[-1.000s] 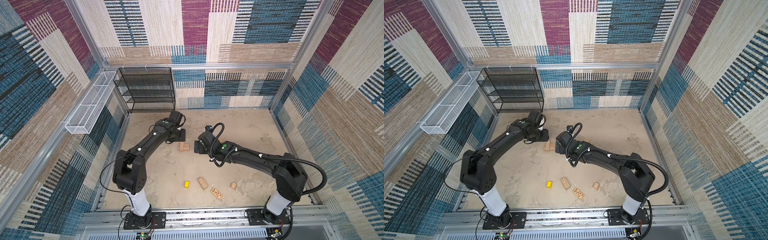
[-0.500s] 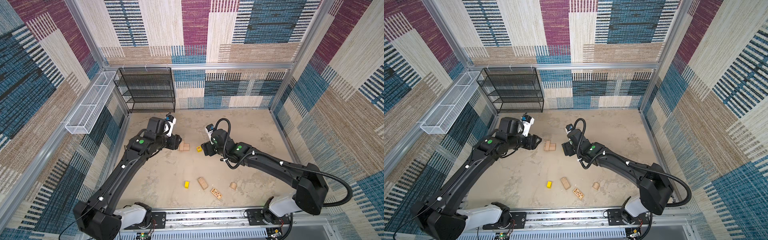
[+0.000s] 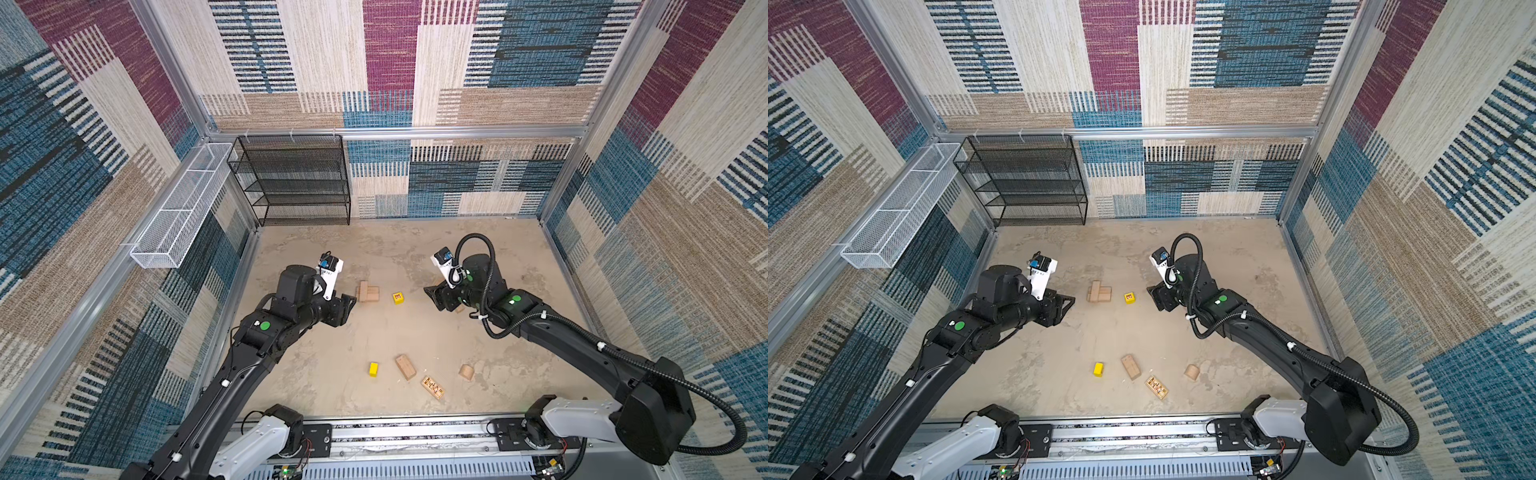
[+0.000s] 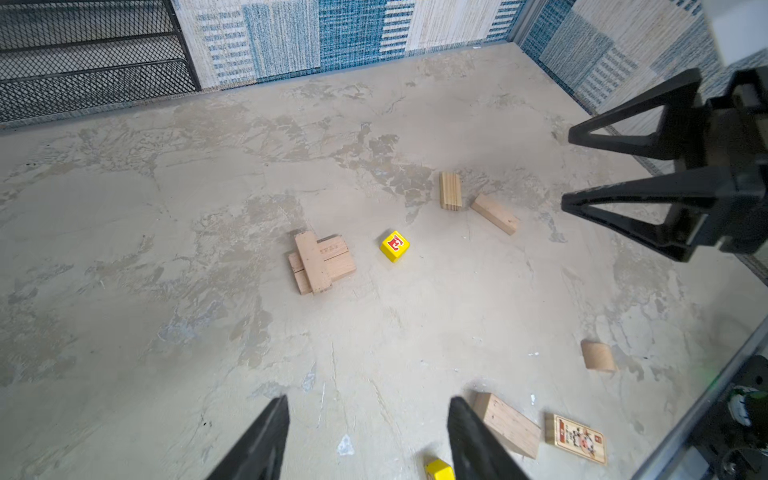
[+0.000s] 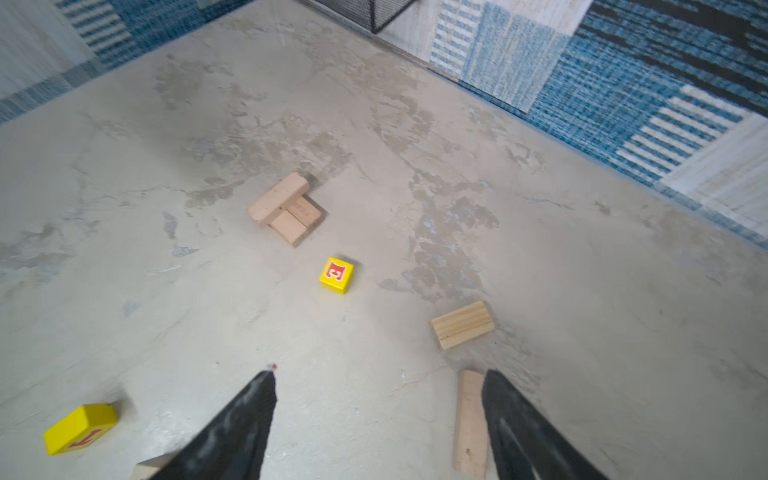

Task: Build the wood block tower
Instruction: 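Withdraw the left gripper while the right gripper moves toward the loose plain blocks, then lower the right gripper over the narrow plain block and close on it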

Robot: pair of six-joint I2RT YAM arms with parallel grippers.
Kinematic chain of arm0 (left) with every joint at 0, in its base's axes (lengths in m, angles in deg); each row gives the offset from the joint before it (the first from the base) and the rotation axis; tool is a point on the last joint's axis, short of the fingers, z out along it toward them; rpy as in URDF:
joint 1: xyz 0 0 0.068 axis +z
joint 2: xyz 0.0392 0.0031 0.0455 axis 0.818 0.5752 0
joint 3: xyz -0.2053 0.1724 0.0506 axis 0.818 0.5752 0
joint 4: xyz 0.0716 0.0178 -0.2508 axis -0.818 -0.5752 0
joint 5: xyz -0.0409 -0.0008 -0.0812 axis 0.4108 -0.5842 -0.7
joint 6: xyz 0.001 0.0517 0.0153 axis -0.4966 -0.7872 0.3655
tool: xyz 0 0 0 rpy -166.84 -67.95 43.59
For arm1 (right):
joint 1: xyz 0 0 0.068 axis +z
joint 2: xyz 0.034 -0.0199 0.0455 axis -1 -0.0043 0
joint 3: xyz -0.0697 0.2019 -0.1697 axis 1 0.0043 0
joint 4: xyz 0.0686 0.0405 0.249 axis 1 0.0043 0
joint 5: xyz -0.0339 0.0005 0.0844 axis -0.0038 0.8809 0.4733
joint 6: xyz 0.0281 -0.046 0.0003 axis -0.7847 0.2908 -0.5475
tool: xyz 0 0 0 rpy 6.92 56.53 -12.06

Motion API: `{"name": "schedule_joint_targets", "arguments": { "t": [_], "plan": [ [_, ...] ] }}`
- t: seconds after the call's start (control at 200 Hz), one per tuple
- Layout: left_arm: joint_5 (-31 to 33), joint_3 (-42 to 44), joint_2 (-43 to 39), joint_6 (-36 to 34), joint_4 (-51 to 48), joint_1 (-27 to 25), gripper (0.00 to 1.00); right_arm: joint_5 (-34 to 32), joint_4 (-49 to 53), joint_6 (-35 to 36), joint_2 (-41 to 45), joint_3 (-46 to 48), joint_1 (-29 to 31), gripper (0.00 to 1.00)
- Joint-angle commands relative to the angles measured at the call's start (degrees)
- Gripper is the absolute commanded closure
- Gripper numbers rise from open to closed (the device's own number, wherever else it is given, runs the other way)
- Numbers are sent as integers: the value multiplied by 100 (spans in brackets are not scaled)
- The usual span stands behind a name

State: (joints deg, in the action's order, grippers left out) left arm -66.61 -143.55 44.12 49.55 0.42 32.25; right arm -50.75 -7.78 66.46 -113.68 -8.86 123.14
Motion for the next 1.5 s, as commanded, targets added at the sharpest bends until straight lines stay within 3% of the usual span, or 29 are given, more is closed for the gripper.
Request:
{"name": "schedule_joint_targets", "arguments": {
  "t": [0.0,0.225,0.401,0.496,0.661,0.816,0.957,1.112,1.342,1.498],
  "plan": [
    [317,-9,67,98,98,7,35,-359,34,-468,-59,89,-131,23],
    [719,-77,221,173,-9,4,33,-398,372,-597,-378,-229,-500,39],
    [739,-195,505,337,-196,5,31,-240,319,-800,-206,-21,-811,38],
    [762,-292,672,375,-251,13,21,-231,405,-829,-309,-33,-928,38],
    [713,-461,987,562,-350,22,19,-455,859,-742,-918,-341,-1026,28],
    [462,-526,1179,518,-455,22,19,-479,687,-1075,-1071,-74,-1105,26],
    [518,-525,1176,559,-450,30,19,-218,507,-1177,-1225,58,-1125,27],
    [469,-499,1114,592,-360,33,20,-403,814,-1066,-1618,-301,-1125,34],
    [313,-394,1029,452,-363,31,20,-95,532,-1320,-1580,-17,-1128,39],
    [280,-406,1057,460,-308,31,20,-212,922,-1233,-2000,-428,-1126,38]
  ]
}}
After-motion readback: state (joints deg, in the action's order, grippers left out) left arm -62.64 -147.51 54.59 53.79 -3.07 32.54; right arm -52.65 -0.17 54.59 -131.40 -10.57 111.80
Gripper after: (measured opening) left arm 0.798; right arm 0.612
